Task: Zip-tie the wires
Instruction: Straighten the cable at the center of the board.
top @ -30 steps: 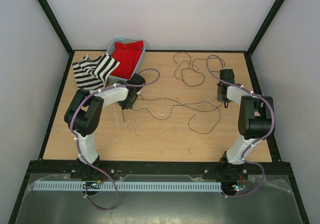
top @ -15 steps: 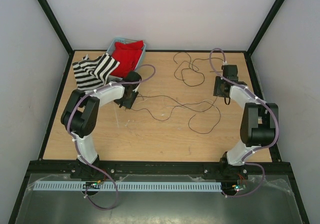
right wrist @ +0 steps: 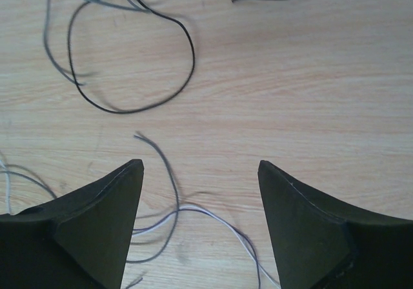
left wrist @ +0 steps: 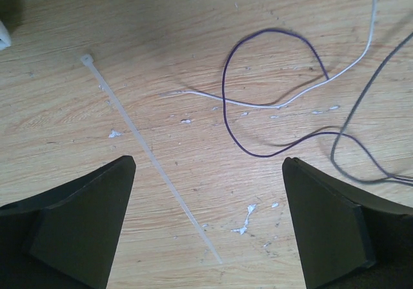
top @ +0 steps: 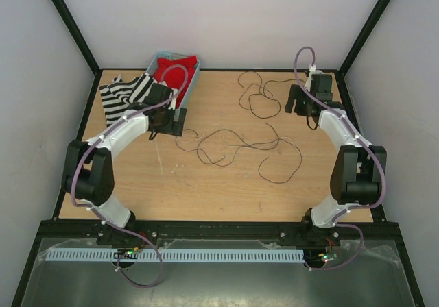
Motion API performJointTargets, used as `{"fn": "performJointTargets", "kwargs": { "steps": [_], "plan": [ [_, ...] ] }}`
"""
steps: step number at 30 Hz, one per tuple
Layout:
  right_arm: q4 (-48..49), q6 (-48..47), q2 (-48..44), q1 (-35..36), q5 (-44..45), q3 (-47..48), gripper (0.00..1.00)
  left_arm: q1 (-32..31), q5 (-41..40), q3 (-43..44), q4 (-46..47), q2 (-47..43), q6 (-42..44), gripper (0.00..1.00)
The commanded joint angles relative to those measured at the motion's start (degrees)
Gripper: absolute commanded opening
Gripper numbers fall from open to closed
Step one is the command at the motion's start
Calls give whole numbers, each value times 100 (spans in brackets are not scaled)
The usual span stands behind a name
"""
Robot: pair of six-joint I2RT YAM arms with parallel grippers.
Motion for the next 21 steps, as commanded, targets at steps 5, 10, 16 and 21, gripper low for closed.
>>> {"fn": "performJointTargets", "kwargs": {
  "steps": [5,10,16,21],
  "plan": [
    [455,324,365,43,-555,413,82,431,1283,-666,1231,-898,-464,99],
    [493,312,416,183,-606,340,82,399,2147,-1101,2092,-1423,-406,99],
    [559,253,85,333,-595,-109,83,-432,3093,-1519,2917,-1473,63,92],
    [646,205,-402,332,-597,-568,83,-1215,3425,-1485,3097,-927,110,74]
  ]
}}
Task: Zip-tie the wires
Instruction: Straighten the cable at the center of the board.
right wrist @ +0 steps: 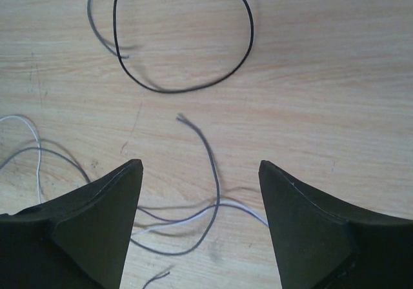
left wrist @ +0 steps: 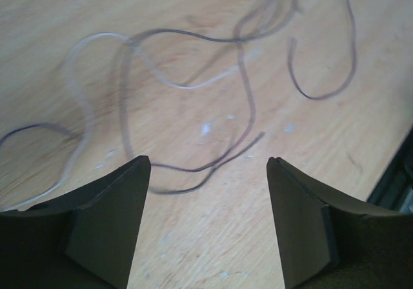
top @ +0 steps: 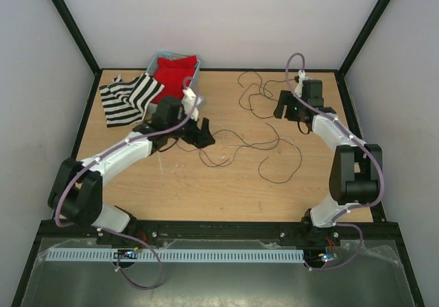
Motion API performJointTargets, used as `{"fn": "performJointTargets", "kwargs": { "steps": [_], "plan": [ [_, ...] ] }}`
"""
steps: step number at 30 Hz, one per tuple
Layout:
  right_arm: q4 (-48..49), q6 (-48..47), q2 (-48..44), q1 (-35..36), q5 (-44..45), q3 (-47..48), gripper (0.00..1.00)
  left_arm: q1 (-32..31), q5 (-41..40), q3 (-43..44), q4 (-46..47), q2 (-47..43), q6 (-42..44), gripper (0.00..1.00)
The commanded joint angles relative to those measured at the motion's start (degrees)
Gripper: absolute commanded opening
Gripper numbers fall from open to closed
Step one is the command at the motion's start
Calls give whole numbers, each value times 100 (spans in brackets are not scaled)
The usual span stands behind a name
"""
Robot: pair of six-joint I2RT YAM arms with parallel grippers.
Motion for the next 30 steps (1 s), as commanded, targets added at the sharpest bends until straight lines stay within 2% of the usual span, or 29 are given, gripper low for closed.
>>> {"fn": "performJointTargets", "kwargs": {
  "steps": [1,5,11,19,23,30],
  "plan": [
    [177,-31,-610,-21,-66,-324,84,-533,490,-34,424,454,199,72],
    [167,-2,-853,-17,-227,-544,84,-833,461,-20,550,711,158,67],
    [117,-114,-788,-16,-32,-748,86,-1283,327,141,613,1098,200,66],
    [133,-93,-640,-16,-63,-721,86,-1522,-38,365,613,1586,316,64],
    [221,-42,-450,7,-28,-700,86,-1687,-336,495,613,1765,406,54],
    [256,-127,53,264,370,-645,80,-1758,-665,493,604,1859,462,25]
  ]
}}
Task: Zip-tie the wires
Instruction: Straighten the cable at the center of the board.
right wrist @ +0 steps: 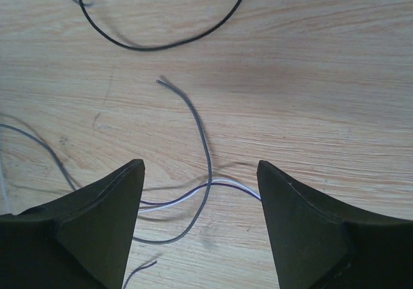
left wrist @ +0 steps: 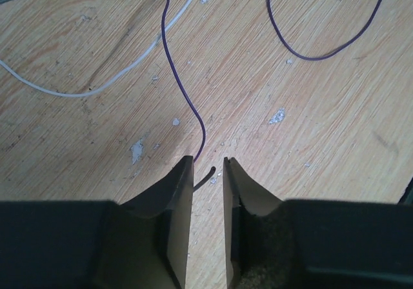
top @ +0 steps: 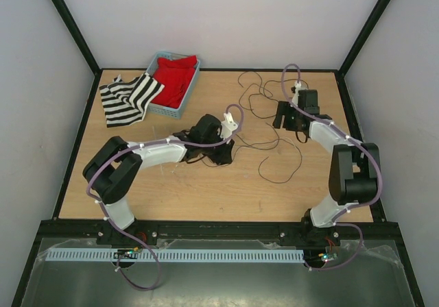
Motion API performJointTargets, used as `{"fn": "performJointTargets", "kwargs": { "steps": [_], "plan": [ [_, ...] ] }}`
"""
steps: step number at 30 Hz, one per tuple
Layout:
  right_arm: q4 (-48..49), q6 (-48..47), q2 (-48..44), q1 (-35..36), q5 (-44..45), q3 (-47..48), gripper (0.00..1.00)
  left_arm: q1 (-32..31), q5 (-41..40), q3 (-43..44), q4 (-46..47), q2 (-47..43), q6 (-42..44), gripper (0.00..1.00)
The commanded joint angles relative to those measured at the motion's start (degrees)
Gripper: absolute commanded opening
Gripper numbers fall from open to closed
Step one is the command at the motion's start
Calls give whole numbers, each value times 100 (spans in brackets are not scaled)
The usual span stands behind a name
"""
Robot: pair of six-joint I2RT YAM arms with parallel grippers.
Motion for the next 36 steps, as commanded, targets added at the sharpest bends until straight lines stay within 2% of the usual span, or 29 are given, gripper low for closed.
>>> {"fn": "performJointTargets", "kwargs": {
  "steps": [1,4,7,13,17,19,22,24,28,33,36],
  "plan": [
    [92,-92,301,228,321,98,79,-29,-235,98,115,47,124,22],
    [36,-134,469,331,505,129,76,-33,-280,66,115,30,129,9],
    [-7,-157,622,393,643,145,70,-28,-329,30,115,-67,131,2],
    [-42,-217,871,457,834,143,58,34,-418,-55,114,-393,-11,0],
    [-63,-283,947,486,1010,93,49,318,-407,-204,127,-785,-400,0],
    [-59,-318,968,482,1070,69,42,554,-414,-349,202,-1058,-624,0],
    [-70,-367,966,487,1151,22,23,1061,-379,-617,388,-1494,-1164,0],
    [-83,-392,940,487,1249,3,15,1490,-253,-826,597,-1744,-1620,0],
    [-171,-509,824,485,1656,44,7,2239,-293,-1152,783,-2022,-2397,0],
    [-371,-620,603,463,2342,200,3,3120,-785,-1770,775,-2123,-3757,0],
    [-491,-713,562,334,2751,284,2,3385,-1267,-2145,753,-2231,-3988,0]
  ]
}}
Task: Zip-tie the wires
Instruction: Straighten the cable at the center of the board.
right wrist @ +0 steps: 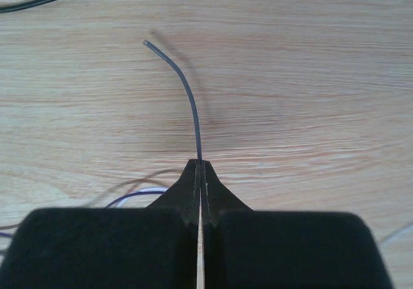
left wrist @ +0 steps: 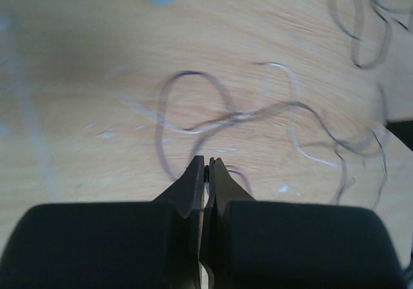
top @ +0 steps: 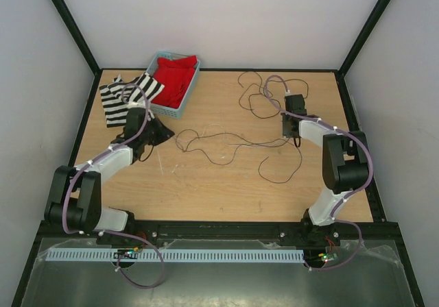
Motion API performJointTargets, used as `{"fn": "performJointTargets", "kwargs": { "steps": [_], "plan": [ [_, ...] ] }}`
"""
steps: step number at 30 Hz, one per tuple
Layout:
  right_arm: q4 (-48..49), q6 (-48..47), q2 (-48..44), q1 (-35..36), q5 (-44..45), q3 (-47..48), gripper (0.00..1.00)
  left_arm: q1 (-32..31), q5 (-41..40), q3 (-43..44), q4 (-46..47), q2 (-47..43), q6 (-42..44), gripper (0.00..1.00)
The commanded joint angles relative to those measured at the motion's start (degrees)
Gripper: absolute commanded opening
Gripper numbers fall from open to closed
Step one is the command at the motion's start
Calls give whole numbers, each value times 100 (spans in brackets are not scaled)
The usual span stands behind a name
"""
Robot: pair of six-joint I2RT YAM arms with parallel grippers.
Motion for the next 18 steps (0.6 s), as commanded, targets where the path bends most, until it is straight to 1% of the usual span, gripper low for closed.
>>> {"fn": "performJointTargets", "kwargs": {
  "steps": [1,4,8,18],
  "plan": [
    [-297,-200,-284,-171,812,260,1,310,-812,-524,-8,-223,-876,0],
    [-336,-242,-283,-444,1095,262,0,379,-1235,-685,-72,-308,-813,0],
    [-400,-304,-289,-672,1421,280,0,437,-1584,-687,-224,-245,-677,0],
    [-394,-319,-230,-739,1629,273,0,439,-2363,-491,-366,169,-253,0]
  ]
}}
